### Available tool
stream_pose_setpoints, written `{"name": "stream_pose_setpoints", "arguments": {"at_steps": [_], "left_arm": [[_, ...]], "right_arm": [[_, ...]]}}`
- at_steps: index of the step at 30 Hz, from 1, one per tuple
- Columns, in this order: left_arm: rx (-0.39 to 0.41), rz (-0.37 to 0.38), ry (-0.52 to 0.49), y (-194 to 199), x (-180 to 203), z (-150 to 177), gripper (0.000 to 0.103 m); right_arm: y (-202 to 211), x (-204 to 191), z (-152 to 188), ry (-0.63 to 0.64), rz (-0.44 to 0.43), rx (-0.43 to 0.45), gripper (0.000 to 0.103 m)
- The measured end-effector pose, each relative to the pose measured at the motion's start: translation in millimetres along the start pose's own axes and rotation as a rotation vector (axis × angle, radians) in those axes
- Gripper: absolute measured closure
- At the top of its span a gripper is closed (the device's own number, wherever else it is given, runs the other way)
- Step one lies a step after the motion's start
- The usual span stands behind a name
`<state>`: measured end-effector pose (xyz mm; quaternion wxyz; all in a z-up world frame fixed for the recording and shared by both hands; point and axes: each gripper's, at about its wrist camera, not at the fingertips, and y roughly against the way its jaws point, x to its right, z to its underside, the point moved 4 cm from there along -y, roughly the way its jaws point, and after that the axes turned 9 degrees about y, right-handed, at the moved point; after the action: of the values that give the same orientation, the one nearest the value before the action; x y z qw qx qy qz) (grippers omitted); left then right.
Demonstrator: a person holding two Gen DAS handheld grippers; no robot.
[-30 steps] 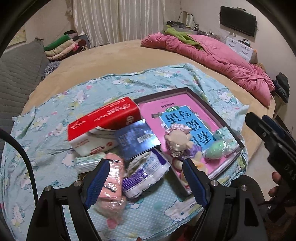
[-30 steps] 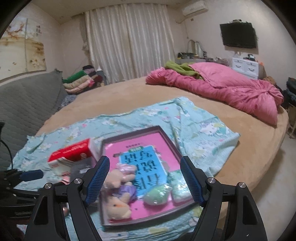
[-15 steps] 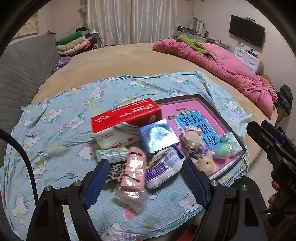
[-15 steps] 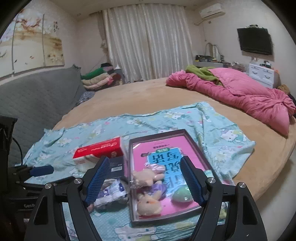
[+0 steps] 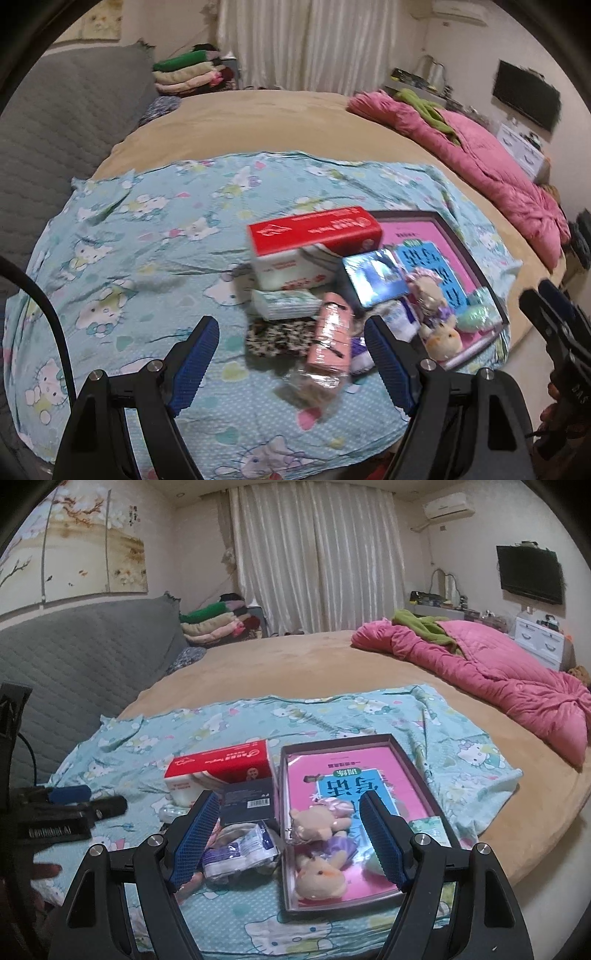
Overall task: Organize soft objects
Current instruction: 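Move both tools back over the remaining pile beside the tray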
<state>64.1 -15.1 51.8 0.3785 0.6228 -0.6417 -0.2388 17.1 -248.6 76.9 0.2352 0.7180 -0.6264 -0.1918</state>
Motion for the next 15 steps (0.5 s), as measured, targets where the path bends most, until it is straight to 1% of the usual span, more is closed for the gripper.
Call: {"name": "stream_pose_setpoints", "arguments": {"at_steps": [9,15], "left_arm": [[0.002,-0.045,0.086,-1.0,-47.8,-3.1,0.023],[-0.020,-0.060,0.123,-11.7,-66.9,1.9,0.023]], "right_arm": [[-7.0,-13.8,4.5,0.021,-0.035,-0.026,0.024],[-16.7,-28.3,11.7,0.042,-0.073,-0.059,0.023]]}}
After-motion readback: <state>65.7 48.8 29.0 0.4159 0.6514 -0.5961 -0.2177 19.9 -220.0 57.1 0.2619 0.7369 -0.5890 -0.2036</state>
